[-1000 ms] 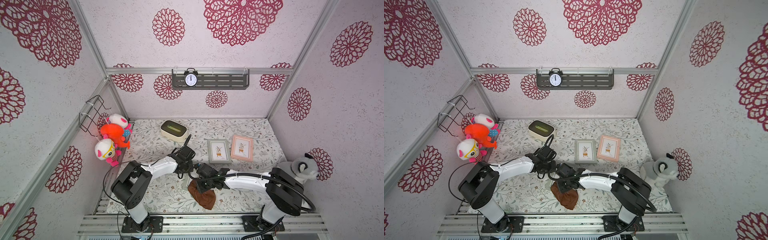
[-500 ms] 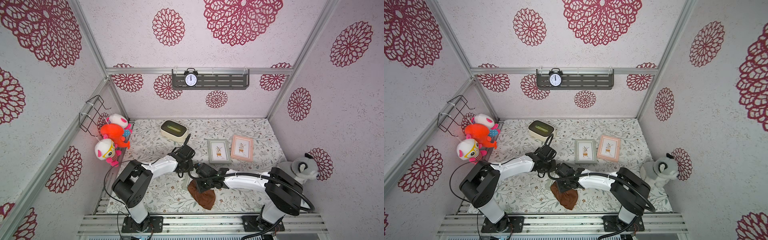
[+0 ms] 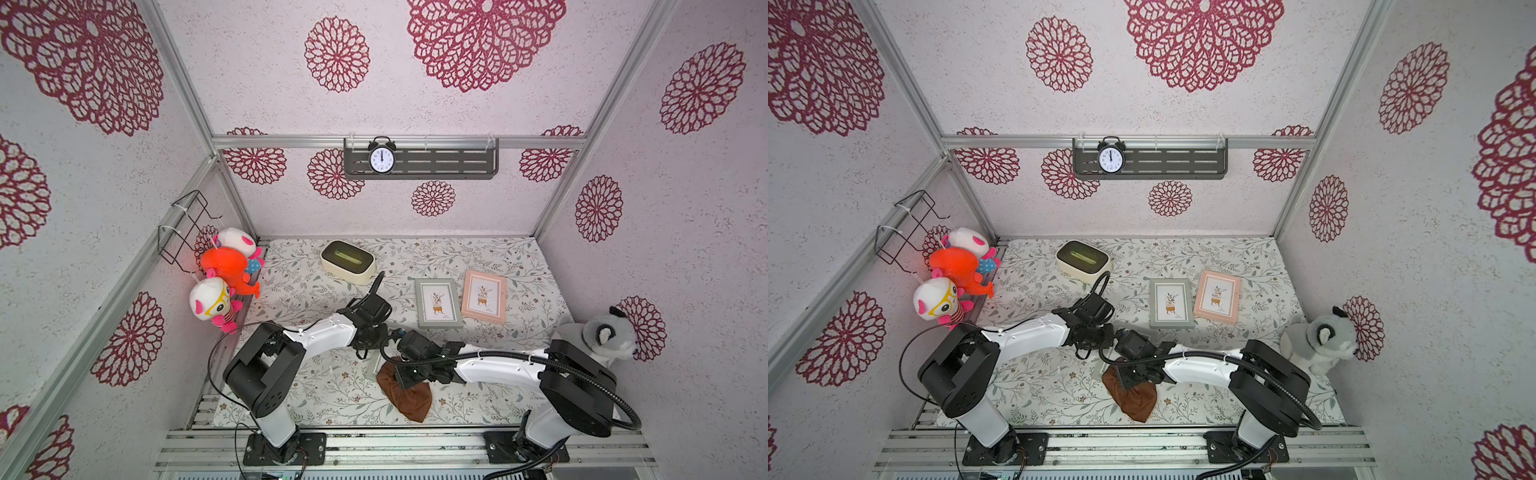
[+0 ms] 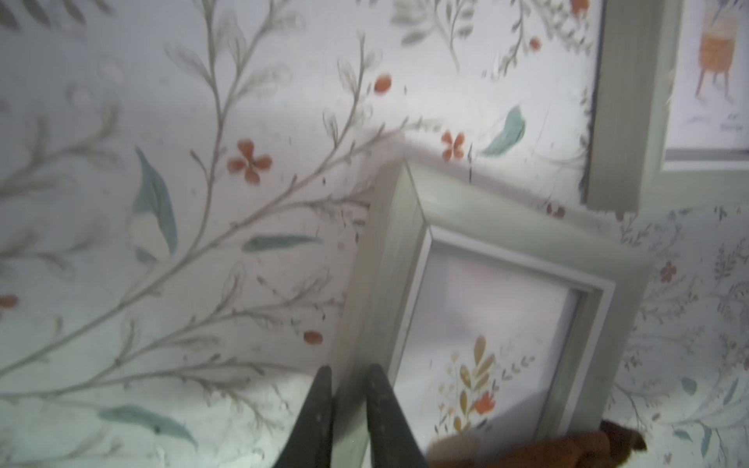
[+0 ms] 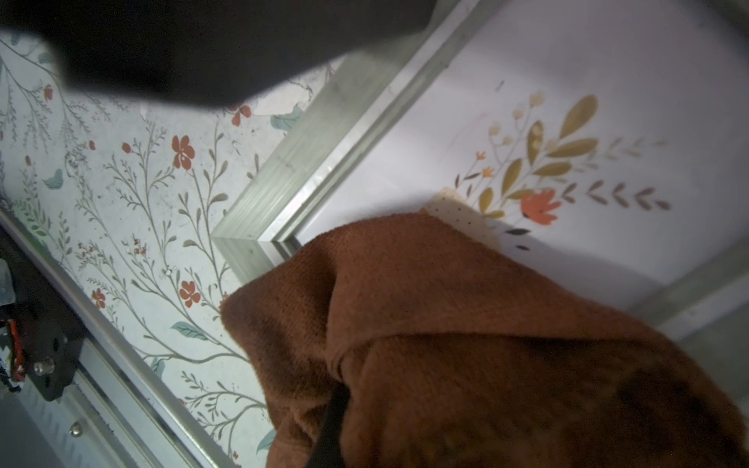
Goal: Wipe the picture frame with a cloth
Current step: Wipe the dirt from the picture frame.
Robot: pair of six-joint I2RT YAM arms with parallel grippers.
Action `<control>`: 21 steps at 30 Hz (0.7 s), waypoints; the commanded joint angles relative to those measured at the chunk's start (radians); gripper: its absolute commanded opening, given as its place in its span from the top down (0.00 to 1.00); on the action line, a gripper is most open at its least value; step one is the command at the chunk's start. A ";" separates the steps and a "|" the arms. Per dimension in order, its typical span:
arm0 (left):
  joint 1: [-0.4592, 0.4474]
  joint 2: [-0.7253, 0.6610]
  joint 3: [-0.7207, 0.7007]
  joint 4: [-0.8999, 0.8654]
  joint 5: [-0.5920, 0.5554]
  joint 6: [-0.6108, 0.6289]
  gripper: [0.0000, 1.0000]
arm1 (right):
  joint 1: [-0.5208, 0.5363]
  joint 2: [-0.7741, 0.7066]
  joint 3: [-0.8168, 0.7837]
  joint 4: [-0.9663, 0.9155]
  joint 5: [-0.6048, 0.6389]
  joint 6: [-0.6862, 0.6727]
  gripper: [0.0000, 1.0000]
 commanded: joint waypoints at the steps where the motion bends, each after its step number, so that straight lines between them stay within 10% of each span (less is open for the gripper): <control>1: 0.005 -0.026 -0.084 -0.164 0.021 -0.025 0.74 | -0.039 -0.064 -0.010 -0.012 0.001 -0.035 1.00; 21: -0.004 0.000 -0.146 -0.068 0.086 -0.040 0.83 | -0.127 0.120 0.204 0.055 0.070 -0.060 1.00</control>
